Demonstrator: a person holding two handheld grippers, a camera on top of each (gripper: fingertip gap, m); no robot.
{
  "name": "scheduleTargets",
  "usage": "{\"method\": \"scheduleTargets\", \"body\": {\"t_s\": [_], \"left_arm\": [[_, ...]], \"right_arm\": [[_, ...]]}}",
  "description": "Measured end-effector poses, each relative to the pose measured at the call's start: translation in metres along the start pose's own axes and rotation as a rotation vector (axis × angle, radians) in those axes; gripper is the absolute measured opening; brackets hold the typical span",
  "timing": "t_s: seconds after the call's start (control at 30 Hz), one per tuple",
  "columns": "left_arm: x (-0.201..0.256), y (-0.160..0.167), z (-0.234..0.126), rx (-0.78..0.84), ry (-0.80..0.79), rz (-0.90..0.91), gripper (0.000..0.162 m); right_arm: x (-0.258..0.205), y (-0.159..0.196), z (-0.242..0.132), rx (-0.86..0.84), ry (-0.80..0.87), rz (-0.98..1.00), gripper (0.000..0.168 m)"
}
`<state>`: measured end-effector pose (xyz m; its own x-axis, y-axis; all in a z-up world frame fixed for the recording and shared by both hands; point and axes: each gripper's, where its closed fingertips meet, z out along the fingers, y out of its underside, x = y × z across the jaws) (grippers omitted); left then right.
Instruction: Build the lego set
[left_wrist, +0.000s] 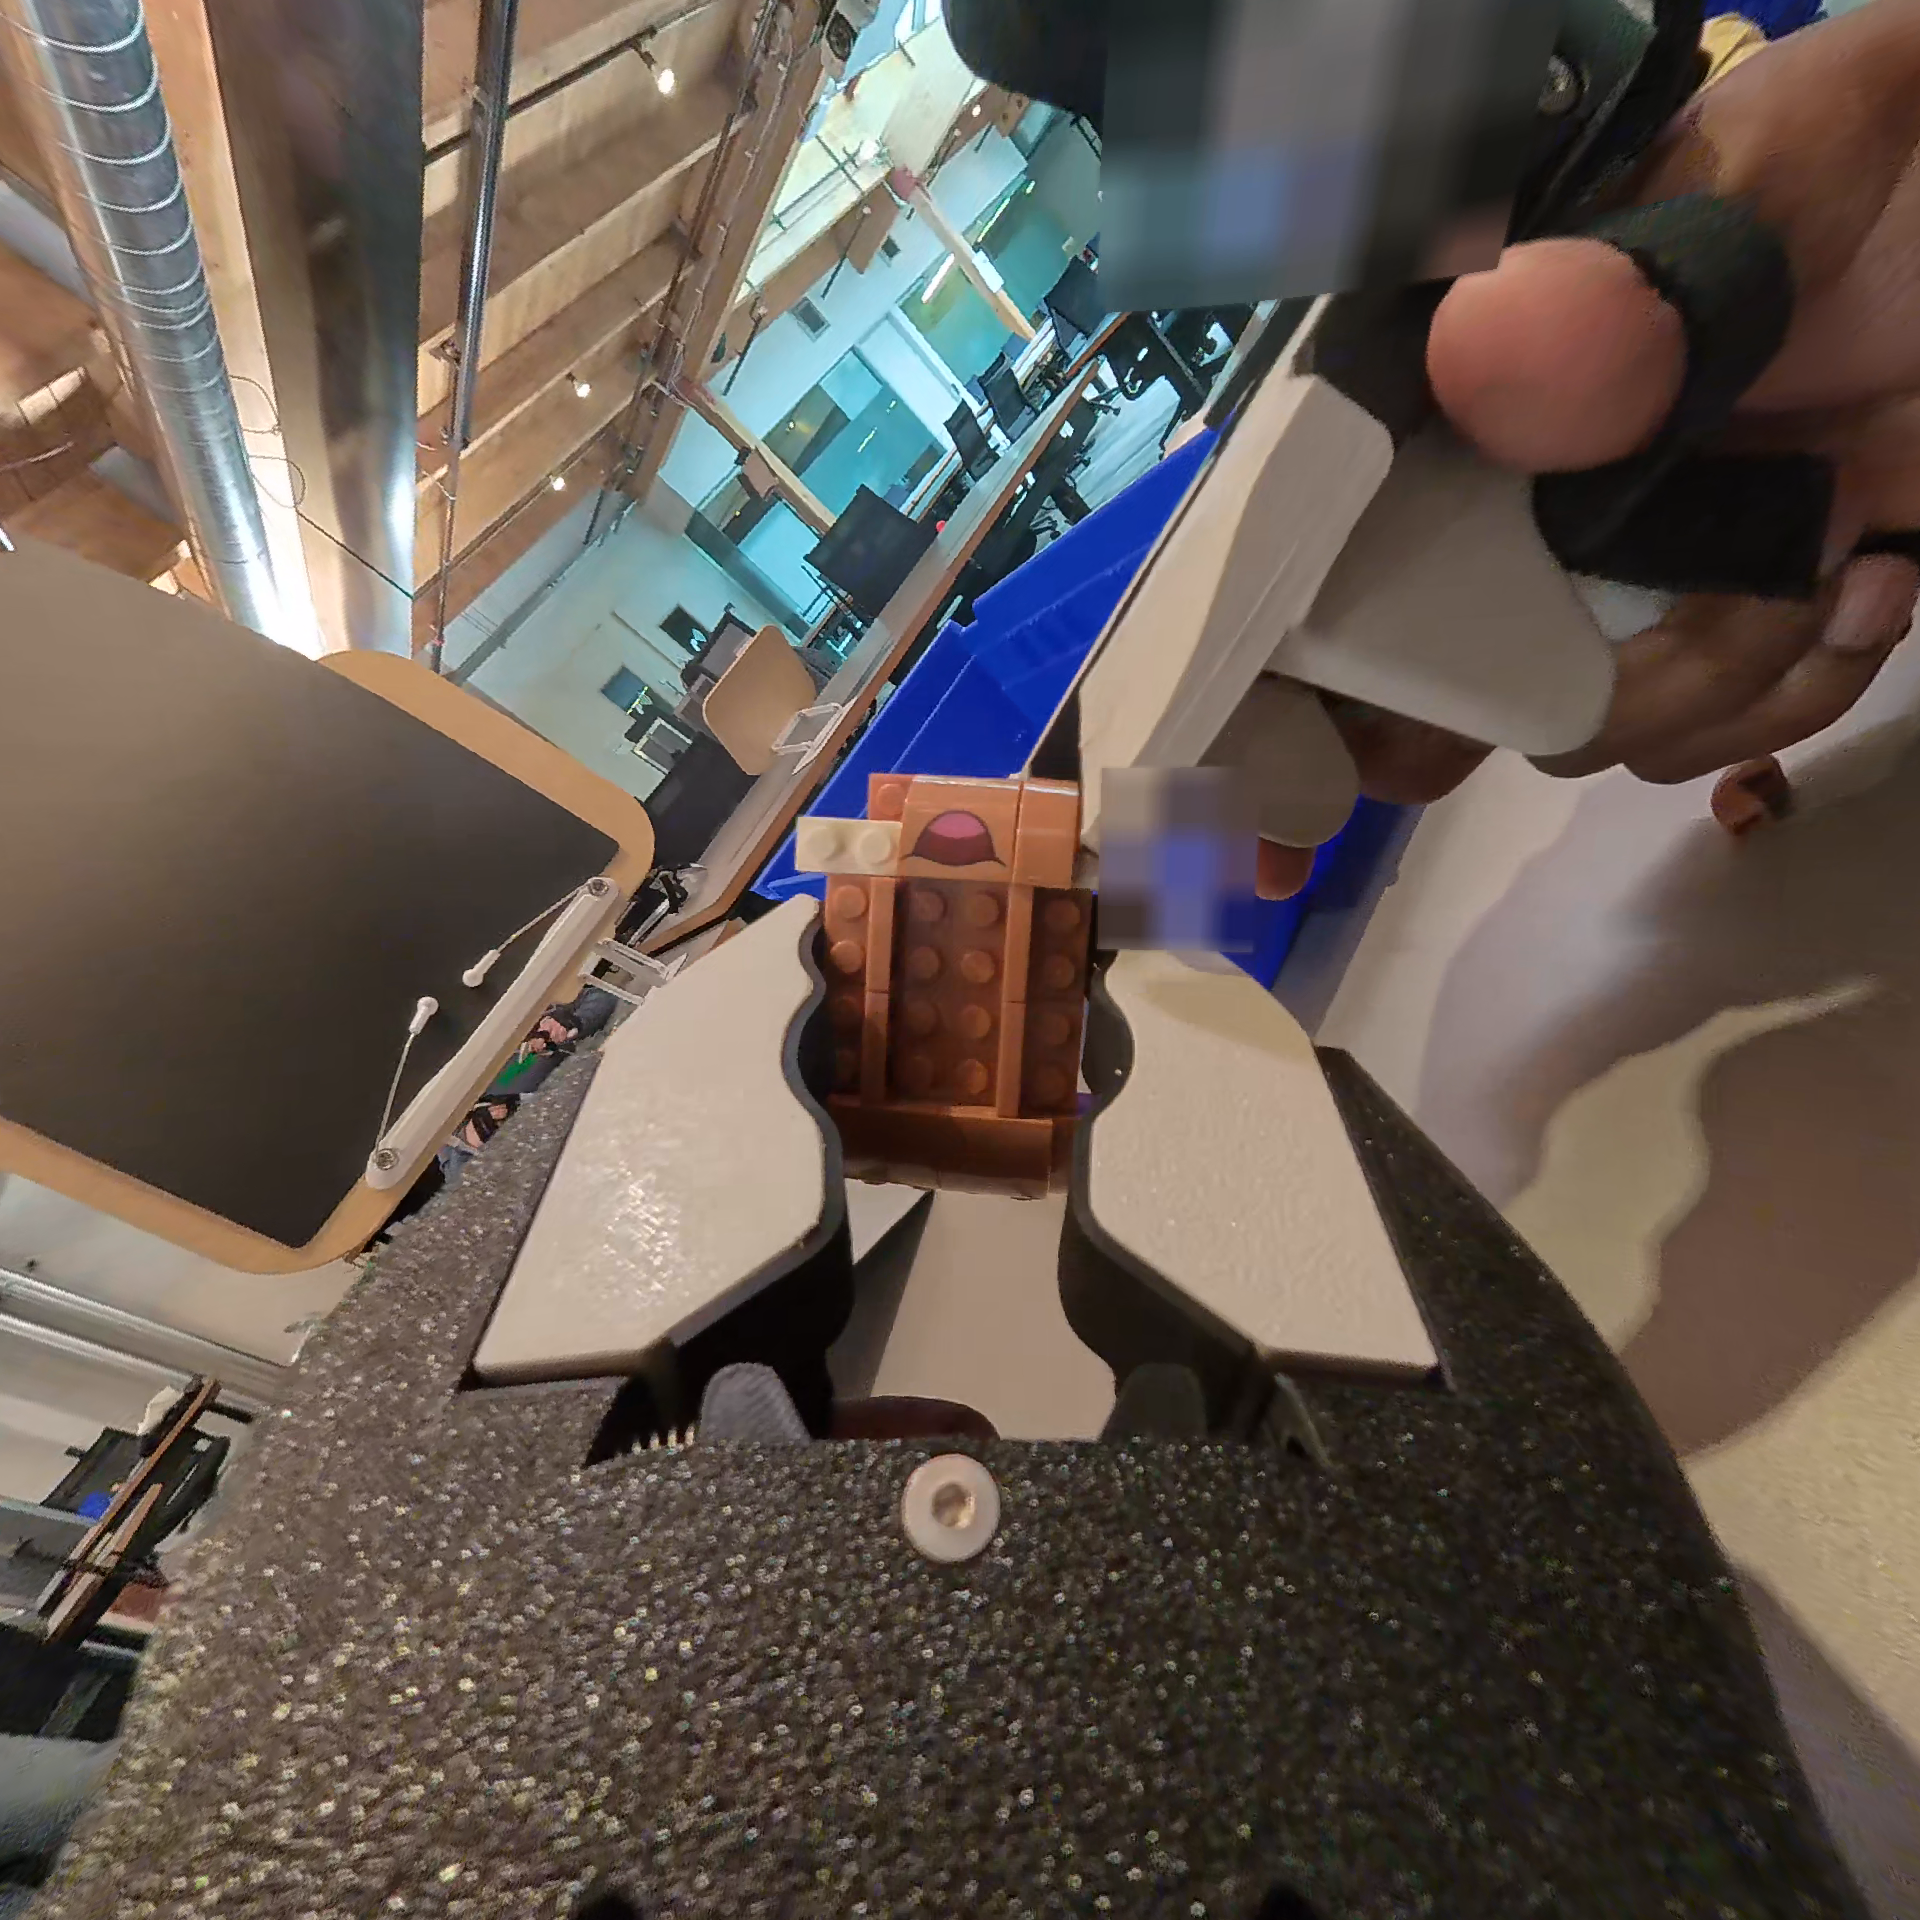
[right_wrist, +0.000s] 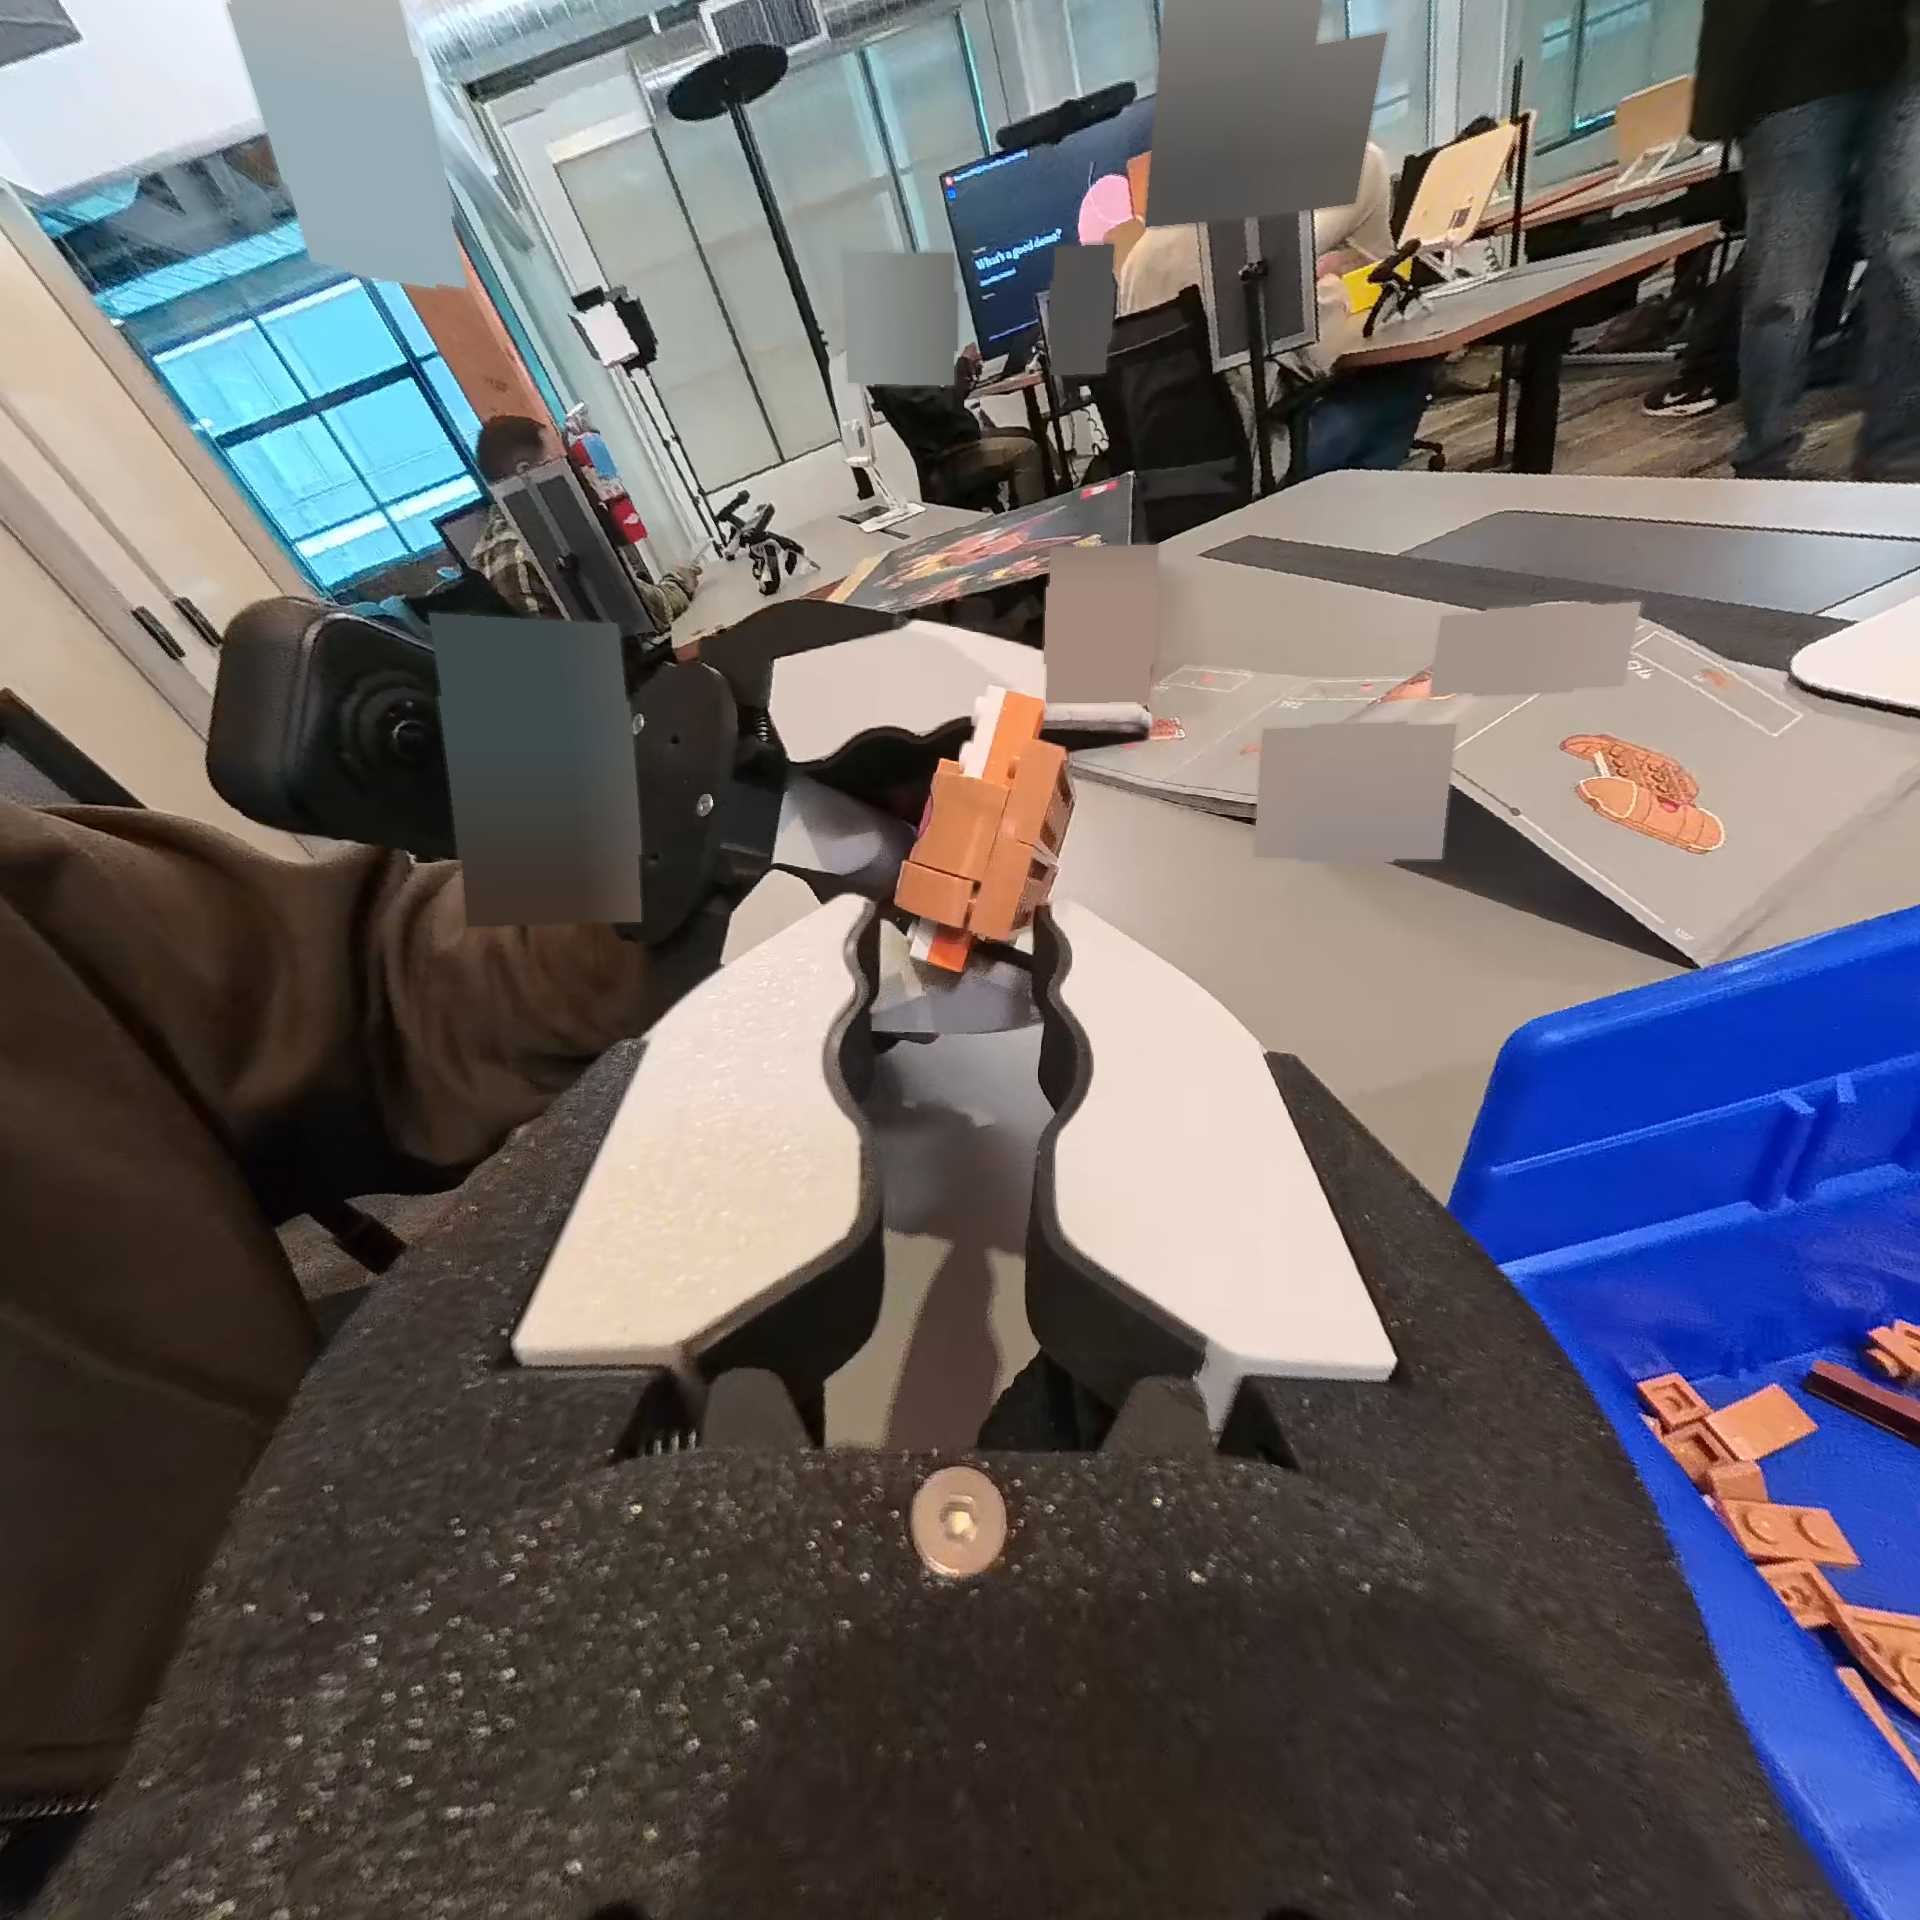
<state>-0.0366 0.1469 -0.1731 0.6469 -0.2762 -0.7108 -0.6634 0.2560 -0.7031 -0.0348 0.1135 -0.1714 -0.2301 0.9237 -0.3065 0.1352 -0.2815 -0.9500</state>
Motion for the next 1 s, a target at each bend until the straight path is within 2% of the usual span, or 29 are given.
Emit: {"method": "scheduleTargets", "body": {"t_s": [1.0], "left_arm": [[0.0093,0.0002,0.001,0.029,0.014,0.045,0.045]], "right_arm": [[0.0009,0.0074,0.0032,-0.042,0.022,-0.056,0.025]]}}
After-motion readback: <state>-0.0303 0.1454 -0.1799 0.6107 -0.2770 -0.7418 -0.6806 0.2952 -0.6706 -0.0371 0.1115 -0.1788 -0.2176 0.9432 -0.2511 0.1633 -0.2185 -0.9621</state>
